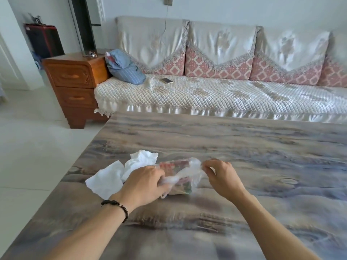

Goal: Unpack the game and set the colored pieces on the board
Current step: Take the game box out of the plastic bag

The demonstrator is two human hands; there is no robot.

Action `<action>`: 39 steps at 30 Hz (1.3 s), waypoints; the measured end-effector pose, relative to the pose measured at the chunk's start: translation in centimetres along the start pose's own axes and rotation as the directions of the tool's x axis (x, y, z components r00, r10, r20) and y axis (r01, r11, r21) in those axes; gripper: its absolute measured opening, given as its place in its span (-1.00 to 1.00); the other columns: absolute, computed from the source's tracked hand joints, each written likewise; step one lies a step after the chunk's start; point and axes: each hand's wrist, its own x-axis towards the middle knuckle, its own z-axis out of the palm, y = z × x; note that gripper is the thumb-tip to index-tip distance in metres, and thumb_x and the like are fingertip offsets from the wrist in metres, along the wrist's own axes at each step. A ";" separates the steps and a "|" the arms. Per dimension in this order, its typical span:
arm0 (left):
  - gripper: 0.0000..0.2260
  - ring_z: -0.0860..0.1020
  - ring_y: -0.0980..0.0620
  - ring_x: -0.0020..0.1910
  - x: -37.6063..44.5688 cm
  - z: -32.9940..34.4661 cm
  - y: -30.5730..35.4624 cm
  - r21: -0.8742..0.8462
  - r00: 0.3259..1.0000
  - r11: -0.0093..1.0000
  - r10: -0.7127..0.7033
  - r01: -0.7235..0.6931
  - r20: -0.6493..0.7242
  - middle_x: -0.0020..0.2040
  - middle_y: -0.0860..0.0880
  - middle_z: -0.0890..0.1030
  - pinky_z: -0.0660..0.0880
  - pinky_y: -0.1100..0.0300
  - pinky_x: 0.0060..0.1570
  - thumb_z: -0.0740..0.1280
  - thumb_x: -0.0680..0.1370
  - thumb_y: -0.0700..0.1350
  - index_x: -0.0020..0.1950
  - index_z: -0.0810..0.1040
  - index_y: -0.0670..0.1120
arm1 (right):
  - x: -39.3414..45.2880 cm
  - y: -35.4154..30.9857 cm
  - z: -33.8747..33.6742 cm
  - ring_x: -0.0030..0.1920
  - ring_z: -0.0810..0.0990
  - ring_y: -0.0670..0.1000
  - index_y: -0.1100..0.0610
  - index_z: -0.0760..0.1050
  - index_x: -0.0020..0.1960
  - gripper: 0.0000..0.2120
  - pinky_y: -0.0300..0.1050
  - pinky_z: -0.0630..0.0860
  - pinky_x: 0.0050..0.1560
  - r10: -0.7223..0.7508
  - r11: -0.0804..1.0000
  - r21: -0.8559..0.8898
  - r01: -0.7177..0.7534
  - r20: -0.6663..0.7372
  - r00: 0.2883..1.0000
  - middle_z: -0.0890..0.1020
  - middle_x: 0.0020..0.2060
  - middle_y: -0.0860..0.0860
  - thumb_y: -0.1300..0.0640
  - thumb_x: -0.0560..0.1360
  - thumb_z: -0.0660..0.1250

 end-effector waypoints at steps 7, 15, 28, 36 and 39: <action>-0.84 0.39 0.18 0.00 -4.0 -0.4 4.8 -0.159 0.994 0.987 0.021 -0.038 -0.103 -0.01 0.12 0.44 0.43 0.16 -0.14 0.24 0.59 0.01 -0.07 0.52 -0.05 | -6.1 -3.2 -1.5 0.23 0.47 -0.02 -0.02 0.40 0.36 -0.51 0.00 0.37 0.29 0.052 0.993 0.097 -0.069 0.164 0.985 0.54 0.21 -0.09 0.02 0.43 0.35; -0.85 0.51 0.00 -0.05 -5.5 0.2 3.3 0.014 0.987 0.994 -0.104 0.107 -0.125 -0.21 0.09 0.45 0.36 0.11 -0.27 0.20 0.58 -0.06 -0.18 0.40 -0.02 | -6.1 -1.3 -3.3 -0.29 0.52 -0.06 0.16 0.58 -0.24 -0.89 -0.16 0.44 -0.24 0.191 0.955 0.231 -0.189 0.014 0.982 0.60 -0.35 -0.03 0.18 0.46 0.38; -0.83 0.54 -0.06 -0.22 -4.1 2.9 4.8 0.302 0.807 0.805 0.570 -0.511 -0.152 -0.28 0.00 0.59 0.49 0.09 -0.08 0.35 0.38 -0.12 -0.04 0.58 0.00 | -4.6 -0.6 -2.8 -0.07 0.62 0.13 0.13 0.53 0.07 -0.82 0.05 0.57 -0.05 0.292 0.952 0.112 -0.286 -0.038 0.956 0.67 -0.14 0.05 0.21 0.53 0.20; -0.47 0.37 -0.07 0.40 -5.0 3.5 3.6 0.209 0.938 0.918 0.311 -0.338 0.153 0.40 -0.06 0.43 0.38 -0.02 0.33 0.21 0.47 -0.02 0.45 0.28 0.14 | -5.8 -2.6 -2.9 0.19 0.40 0.09 0.09 0.34 0.36 -0.40 0.01 0.36 0.14 -0.231 0.952 -0.281 0.122 -0.400 0.887 0.48 0.22 0.06 0.08 0.37 0.44; -0.39 -0.02 -0.04 0.56 -5.0 4.0 3.6 0.163 0.945 0.945 0.247 -0.283 0.213 0.58 -0.05 0.07 0.10 -0.03 0.49 0.15 0.53 0.00 0.51 -0.04 0.23 | -6.7 -3.0 -1.2 0.03 0.50 0.09 0.07 0.56 0.07 -0.61 -0.02 0.40 0.06 -0.490 0.814 -0.425 0.395 -0.139 0.860 0.56 0.02 0.03 0.16 0.24 0.45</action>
